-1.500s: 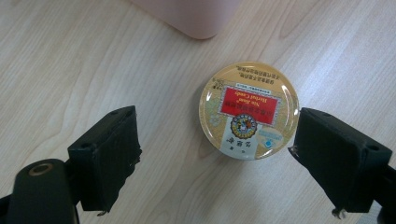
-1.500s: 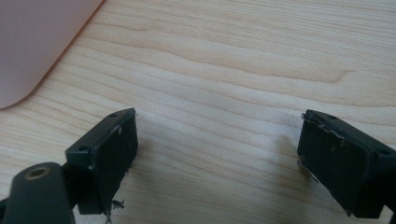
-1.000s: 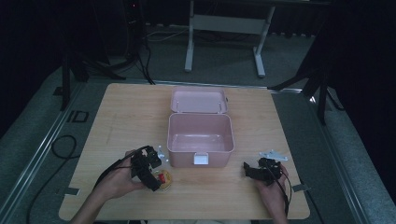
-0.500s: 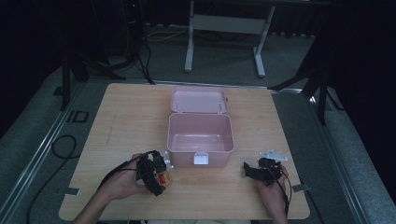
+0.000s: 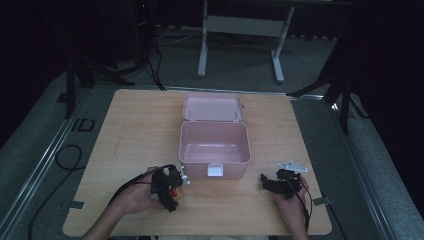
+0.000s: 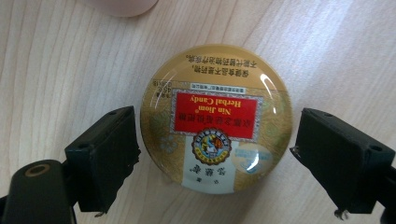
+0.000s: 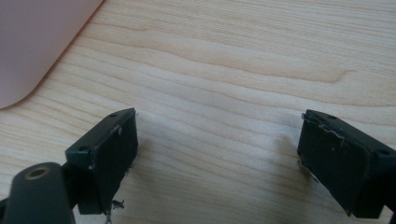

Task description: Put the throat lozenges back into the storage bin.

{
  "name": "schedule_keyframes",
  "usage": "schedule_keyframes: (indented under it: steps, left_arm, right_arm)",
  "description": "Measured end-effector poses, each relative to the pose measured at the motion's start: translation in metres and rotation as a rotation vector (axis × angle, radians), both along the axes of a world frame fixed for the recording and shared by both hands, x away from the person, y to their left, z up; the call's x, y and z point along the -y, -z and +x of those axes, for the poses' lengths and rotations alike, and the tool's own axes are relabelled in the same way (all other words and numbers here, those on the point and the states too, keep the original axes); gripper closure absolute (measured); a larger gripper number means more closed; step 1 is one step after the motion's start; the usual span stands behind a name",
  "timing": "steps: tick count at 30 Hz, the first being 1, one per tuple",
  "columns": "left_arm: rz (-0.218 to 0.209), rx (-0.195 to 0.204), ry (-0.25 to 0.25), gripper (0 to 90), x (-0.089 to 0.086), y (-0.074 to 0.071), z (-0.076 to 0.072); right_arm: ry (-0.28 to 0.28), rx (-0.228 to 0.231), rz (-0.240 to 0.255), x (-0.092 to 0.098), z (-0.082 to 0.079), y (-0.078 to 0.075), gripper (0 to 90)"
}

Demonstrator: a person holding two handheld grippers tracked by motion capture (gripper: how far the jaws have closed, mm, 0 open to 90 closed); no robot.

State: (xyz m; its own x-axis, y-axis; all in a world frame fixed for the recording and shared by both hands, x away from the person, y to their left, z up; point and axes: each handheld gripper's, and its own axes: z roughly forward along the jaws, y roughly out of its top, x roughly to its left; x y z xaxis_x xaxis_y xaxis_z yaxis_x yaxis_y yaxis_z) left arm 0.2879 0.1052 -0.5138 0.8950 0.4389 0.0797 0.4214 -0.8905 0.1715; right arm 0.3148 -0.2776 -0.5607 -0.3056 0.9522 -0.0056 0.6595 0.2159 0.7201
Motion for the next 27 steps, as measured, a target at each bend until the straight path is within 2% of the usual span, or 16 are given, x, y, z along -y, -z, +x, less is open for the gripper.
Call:
schedule_keyframes:
  steps: [13,18,23,27]
  left_arm:
    - [0.005,0.011,0.024,15.5,0.0060,0.0049,0.0010]
    - [0.016,0.022,0.048,19.8,0.0078,0.0043,-0.0008]
    - [0.031,0.019,0.062,20.4,0.0089,0.0038,-0.0024]
    - [0.039,0.001,0.077,20.6,0.0085,0.0026,-0.0023]
  right_arm:
    - [0.000,0.000,0.000,0.0000,0.0000,0.0000,12.0]
    - [0.000,0.000,0.000,0.0000,0.0000,0.0000,12.0]
    - [0.000,0.000,0.000,0.0000,0.0000,0.0000,12.0]
    - [0.000,0.000,0.000,0.0000,0.0000,0.0000,12.0]
